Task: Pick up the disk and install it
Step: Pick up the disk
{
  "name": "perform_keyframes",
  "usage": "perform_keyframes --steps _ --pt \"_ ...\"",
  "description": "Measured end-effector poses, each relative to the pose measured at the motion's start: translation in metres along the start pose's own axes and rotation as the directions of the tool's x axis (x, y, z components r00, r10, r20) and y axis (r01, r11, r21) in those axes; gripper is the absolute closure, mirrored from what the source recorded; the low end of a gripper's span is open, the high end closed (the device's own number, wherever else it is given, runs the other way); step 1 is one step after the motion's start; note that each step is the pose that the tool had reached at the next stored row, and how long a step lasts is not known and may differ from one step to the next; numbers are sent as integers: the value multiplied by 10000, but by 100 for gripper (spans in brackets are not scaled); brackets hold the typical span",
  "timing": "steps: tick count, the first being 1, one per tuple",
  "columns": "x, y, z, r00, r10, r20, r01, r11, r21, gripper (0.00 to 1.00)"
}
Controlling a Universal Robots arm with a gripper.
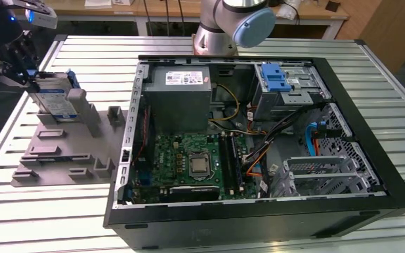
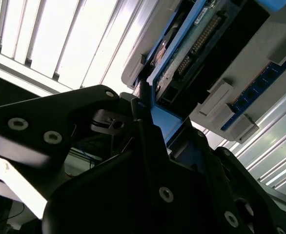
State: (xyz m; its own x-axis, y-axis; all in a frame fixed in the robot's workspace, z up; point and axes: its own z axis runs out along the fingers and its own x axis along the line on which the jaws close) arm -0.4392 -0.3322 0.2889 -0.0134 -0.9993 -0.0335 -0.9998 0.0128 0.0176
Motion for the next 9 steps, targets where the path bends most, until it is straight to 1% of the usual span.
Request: perform_keyframes --steps 6,9 --pt "-1 0 -12 10000 -47 -5 47 10000 2 63" --pt "-1 1 -23 10000 -59 -45 60 10000 4 63"
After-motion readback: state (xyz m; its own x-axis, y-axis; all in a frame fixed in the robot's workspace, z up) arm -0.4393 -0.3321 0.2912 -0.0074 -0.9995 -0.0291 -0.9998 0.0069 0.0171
